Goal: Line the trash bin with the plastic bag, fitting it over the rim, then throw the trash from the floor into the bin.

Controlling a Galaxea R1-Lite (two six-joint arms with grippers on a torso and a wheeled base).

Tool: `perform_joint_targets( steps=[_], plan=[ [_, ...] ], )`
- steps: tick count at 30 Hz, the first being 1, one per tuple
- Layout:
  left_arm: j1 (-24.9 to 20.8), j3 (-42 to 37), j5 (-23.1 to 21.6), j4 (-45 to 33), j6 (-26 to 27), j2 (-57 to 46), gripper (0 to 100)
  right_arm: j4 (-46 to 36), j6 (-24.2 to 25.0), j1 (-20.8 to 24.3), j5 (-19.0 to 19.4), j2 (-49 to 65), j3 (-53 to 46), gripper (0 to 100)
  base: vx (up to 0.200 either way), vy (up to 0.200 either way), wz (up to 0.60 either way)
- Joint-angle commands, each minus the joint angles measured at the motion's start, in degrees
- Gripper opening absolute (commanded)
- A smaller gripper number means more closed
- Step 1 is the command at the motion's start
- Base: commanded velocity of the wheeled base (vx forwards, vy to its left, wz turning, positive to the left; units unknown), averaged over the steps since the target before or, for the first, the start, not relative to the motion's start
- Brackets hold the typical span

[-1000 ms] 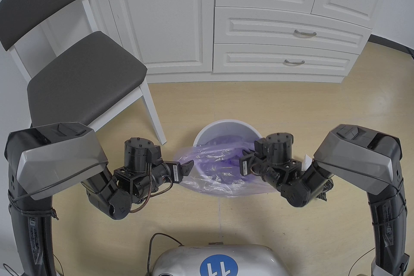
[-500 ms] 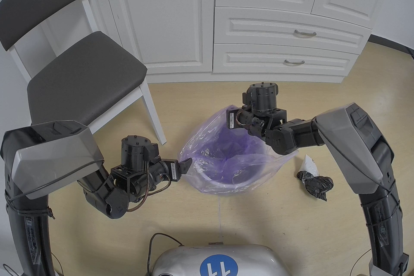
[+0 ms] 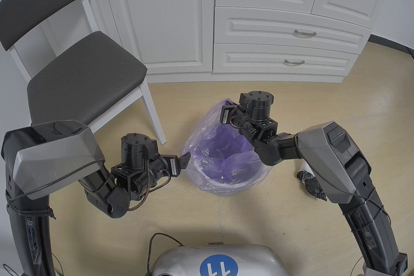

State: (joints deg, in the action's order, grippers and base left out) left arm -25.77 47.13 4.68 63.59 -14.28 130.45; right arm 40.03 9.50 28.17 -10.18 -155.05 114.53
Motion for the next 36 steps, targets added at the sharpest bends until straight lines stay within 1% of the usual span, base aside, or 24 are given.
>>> perform_joint_targets(
  steps=[1, 2, 3, 7, 9, 11, 12, 16, 18, 19, 20, 23, 24, 25, 26, 29, 32, 34, 35, 36],
  plan=[
    [-0.24, 0.24, 0.50, 1.72, 0.21, 1.74, 100, 2.68, 0.61, 0.74, 0.07, -3.15, 0.06, 0, 0.000, 0.000, 0.00],
    [-0.24, 0.33, 0.50, 1.89, 0.21, 1.74, 100, 3.03, 0.61, 0.83, -0.02, -3.15, 0.06, 0, 0.000, 0.000, 0.00],
    [-0.33, 0.33, 0.50, 1.98, 0.21, 1.82, 100, 3.12, 0.61, 1.01, -0.02, -3.15, 0.06, 100, 0.000, 0.000, 0.00],
    [-0.68, 0.16, 1.65, 3.91, 0.21, 1.82, 100, 2.51, 0.61, 1.45, -0.37, -1.48, 0.06, 100, 0.000, 0.000, 0.00],
    [-0.95, 0.24, 1.73, 4.09, 0.21, 2.18, 100, 1.98, 0.26, 1.36, -0.46, 1.42, -0.89, 100, 0.000, 0.000, 0.00],
    [-0.95, 0.24, 1.73, 4.09, 0.21, 2.18, 100, 1.98, 0.26, 1.36, -0.46, 1.42, -0.89, 100, 0.000, 0.000, 0.00],
    [-1.30, 0.33, 2.26, 4.18, 0.30, 3.05, 100, -0.40, 0.08, 1.36, -0.28, 10.12, -10.73, 100, 0.000, 0.000, 0.00],
    [-3.15, 1.39, 5.78, 4.35, 0.48, 3.76, 100, -4.26, 0.26, 1.10, -0.28, 20.93, -22.60, 100, 0.000, 0.000, 0.00],
    [-3.85, 3.23, 8.41, 4.44, 1.18, 4.90, 100, -6.20, 0.70, 0.74, -0.81, 26.56, -30.95, 100, 0.000, 0.000, 0.00],
    [-3.94, 3.85, 9.21, 4.53, 1.27, 5.34, 100, -5.84, 0.87, 0.74, -0.81, 27.61, -33.06, 100, 0.000, 0.000, 0.00],
    [-4.11, 5.17, 11.14, 4.70, 1.44, 6.39, 100, -4.97, 1.93, 0.48, -0.63, 29.37, -37.10, 100, 0.000, 0.000, 0.00],
    [-4.55, 8.51, 14.57, 4.88, 1.53, 8.94, 100, -1.19, 7.29, -0.31, -0.81, 30.60, -42.64, 100, 0.000, 0.000, 0.00],
    [-4.55, 8.86, 14.83, 4.88, 1.53, 9.12, 100, -0.57, 8.08, -0.40, -0.81, 30.60, -42.99, 100, 0.000, 0.000, 0.00],
    [-4.99, 11.14, 15.97, 4.79, 1.62, 10.44, 100, 2.07, 10.98, -1.10, -0.98, 30.51, -45.36, 100, 0.000, 0.000, 0.00],
    [-5.08, 12.29, 16.24, 4.53, 1.88, 10.88, 100, 2.68, 11.51, -1.81, -0.98, 30.51, -46.77, 100, 0.000, 0.000, 0.00],
    [-5.08, 16.06, 16.32, 3.65, 4.43, 11.58, 100, 3.56, 11.51, -4.44, -0.98, 30.25, -49.76, 100, 0.000, 0.000, 0.00],
    [-5.08, 19.67, 16.15, 0.93, 6.37, 12.28, 100, 3.21, 11.07, -6.20, -0.81, 29.72, -51.07, 100, 0.000, 0.000, 0.00],
    [-4.73, 23.18, 15.97, -2.24, 6.45, 13.07, 100, 2.24, 9.22, -7.34, -0.19, 29.54, -51.43, 100, 0.000, 0.000, 0.00],
    [-4.73, 23.18, 15.97, -2.24, 6.45, 13.07, 100, 2.24, 9.22, -7.34, -0.19, 29.54, -51.43, 100, 0.000, 0.000, 0.00],
    [-4.11, 26.96, 15.97, -5.58, 6.45, 14.04, 100, 1.45, 7.47, -8.22, -0.19, 28.67, -51.34, 100, 0.000, 0.000, 0.00]
  ],
)
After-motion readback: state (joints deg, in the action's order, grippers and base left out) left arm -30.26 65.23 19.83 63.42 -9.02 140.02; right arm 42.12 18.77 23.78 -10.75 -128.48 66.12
